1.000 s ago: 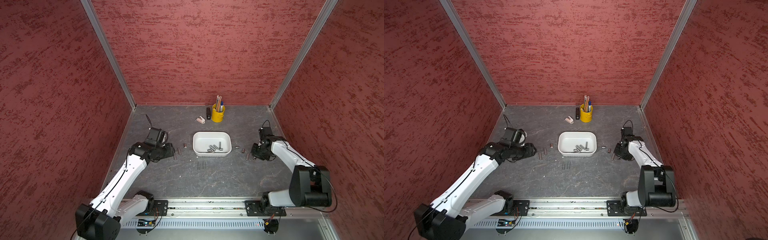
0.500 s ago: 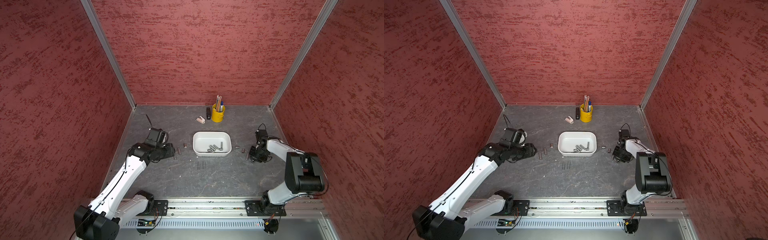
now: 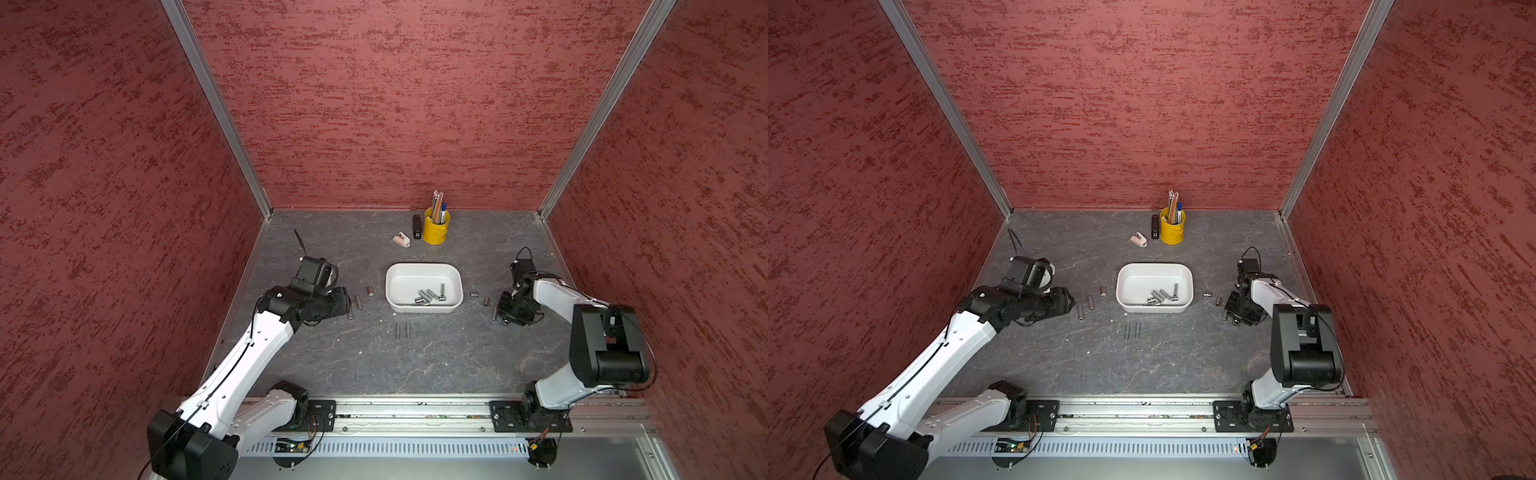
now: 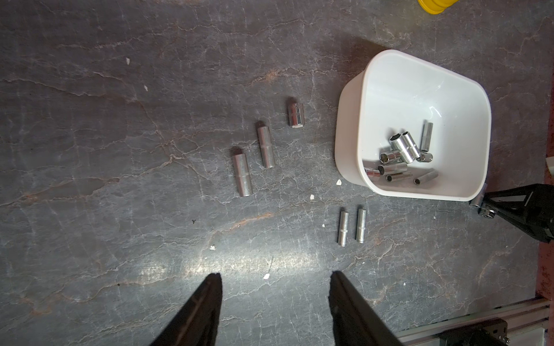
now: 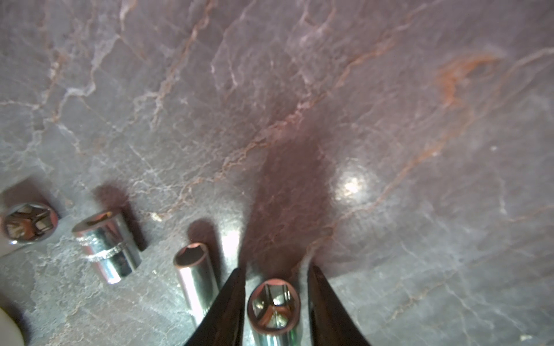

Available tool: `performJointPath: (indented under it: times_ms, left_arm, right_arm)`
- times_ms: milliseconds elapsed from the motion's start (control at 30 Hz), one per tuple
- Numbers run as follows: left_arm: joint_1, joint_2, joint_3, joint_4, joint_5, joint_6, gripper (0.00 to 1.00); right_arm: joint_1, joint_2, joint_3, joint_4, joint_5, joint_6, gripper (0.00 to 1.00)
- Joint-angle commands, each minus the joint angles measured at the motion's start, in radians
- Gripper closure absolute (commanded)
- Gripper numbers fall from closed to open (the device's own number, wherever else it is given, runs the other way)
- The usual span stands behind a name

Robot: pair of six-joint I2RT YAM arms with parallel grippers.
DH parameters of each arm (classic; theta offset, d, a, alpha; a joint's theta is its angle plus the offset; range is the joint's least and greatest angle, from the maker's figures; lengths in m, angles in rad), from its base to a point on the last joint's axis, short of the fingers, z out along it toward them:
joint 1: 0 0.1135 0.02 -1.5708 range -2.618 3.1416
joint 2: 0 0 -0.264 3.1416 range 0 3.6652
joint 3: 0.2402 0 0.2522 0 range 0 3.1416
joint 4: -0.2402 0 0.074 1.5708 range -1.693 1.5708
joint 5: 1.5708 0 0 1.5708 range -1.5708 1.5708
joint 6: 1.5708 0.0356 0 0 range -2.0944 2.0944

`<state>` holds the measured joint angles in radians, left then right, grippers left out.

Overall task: Take out the socket from the storage box
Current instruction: Place the socket head at the center of the board, then pick up the socket head from the storage box.

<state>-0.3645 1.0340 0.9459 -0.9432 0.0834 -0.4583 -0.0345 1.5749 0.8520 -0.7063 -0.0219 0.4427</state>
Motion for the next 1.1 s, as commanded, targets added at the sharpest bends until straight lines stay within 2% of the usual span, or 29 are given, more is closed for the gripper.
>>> performJointPath:
  times_ms: [0,167,300,433,600,733,833,1067]
  left_arm:
    - [-0.021,0.001,-0.003,-0.001,-0.011,0.0,0.4]
    - [-0.054,0.039,0.057,-0.001,0.007,0.003,0.4]
    - [-0.16,0.137,0.159,0.022,-0.045,-0.041,0.39]
    - [-0.287,0.348,0.317,0.038,-0.126,-0.102,0.4]
    - [-0.392,0.662,0.578,0.01,-0.178,-0.165,0.4]
    - [-0.441,0.919,0.811,-0.028,-0.221,-0.191,0.4]
    - [-0.451,1.087,0.973,-0.069,-0.192,-0.216,0.41]
    - [-0.495,1.359,1.327,-0.198,-0.197,-0.236,0.41]
  right_arm:
    - [-0.008,-0.046,0.028,-0.016,0.004,0.015,0.6]
    - [-0.008,-0.163,0.037,-0.052,0.022,0.017,0.57]
    - [-0.008,-0.262,0.03,-0.076,0.037,0.01,0.55]
    - [-0.007,-0.34,0.011,-0.087,0.014,0.009,0.54]
    - [-0.006,-0.392,-0.006,-0.089,-0.008,0.006,0.54]
    - [-0.004,-0.416,-0.028,-0.058,-0.04,-0.002,0.53]
    - [-0.004,-0.418,-0.036,-0.053,-0.039,-0.002,0.53]
    - [-0.004,-0.414,-0.039,-0.047,-0.051,-0.006,0.53]
